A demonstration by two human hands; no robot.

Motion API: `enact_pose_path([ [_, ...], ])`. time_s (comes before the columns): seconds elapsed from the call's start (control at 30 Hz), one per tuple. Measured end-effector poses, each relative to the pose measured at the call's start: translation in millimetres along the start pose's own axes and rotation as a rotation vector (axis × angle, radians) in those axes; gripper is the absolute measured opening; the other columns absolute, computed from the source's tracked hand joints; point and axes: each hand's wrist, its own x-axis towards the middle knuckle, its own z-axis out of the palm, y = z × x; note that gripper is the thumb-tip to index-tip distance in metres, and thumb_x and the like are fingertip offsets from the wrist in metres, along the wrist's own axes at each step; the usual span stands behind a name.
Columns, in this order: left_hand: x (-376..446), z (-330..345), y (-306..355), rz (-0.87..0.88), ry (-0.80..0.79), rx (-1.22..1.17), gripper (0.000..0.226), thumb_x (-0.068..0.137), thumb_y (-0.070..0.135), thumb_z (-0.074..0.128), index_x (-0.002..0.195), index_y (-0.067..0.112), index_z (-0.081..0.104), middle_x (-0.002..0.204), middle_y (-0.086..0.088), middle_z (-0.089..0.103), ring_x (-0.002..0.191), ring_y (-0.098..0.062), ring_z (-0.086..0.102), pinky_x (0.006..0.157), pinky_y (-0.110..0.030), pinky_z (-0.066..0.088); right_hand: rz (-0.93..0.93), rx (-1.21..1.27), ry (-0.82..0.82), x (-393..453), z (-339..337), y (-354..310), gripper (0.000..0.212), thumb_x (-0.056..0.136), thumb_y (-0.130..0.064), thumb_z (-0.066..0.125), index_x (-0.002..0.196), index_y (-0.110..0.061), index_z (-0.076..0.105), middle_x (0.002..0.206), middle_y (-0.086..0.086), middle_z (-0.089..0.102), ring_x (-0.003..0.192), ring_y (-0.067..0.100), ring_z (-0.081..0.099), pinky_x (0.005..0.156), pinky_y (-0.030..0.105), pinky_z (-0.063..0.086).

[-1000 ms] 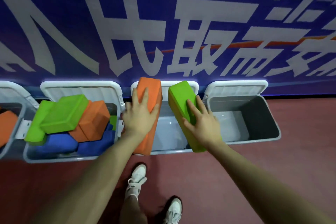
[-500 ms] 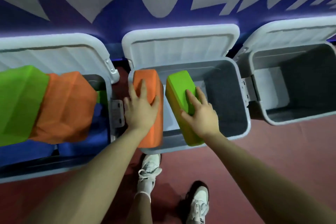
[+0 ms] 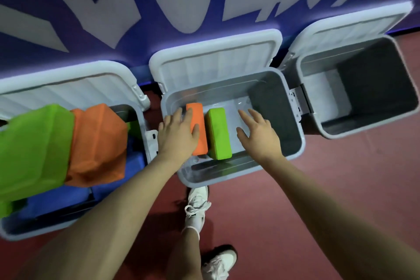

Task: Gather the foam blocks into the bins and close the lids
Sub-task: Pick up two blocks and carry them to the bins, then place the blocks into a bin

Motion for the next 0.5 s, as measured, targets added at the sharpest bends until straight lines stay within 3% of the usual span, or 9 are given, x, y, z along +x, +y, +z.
enact_pose_path([
  [0.17, -44.7, -63.4, 35.0, 0.141, 0.058, -0.024, 0.052, 0.096, 0.037, 0.040, 0.144, 0.016, 0.039, 0.148, -0.010, 0.039, 0.126, -0.035, 0.040, 0.102, -0.041, 0.030, -0.016, 0.025, 0.102, -56.8, -58.8, -3.7, 0.051, 0.097, -0.031, 0.049, 0.146, -0.025, 0.037, 0.150, 0.003, 0.037, 0.122, 0.034, 0.044, 0.090, 0.041, 0.044],
  [0.5, -188.7, -155.0, 147.4, 0.491, 0.065, 0.039, 0.054, 0.099, 0.038, 0.040, 0.150, 0.023, 0.029, 0.155, -0.003, 0.028, 0.135, -0.028, 0.032, 0.110, -0.036, 0.019, 0.103, 0.122, 0.425, -254.5, -150.4, 29.2, 0.051, 0.093, -0.028, 0.055, 0.143, -0.024, 0.045, 0.143, 0.002, 0.047, 0.114, 0.034, 0.052, 0.085, 0.041, 0.049],
])
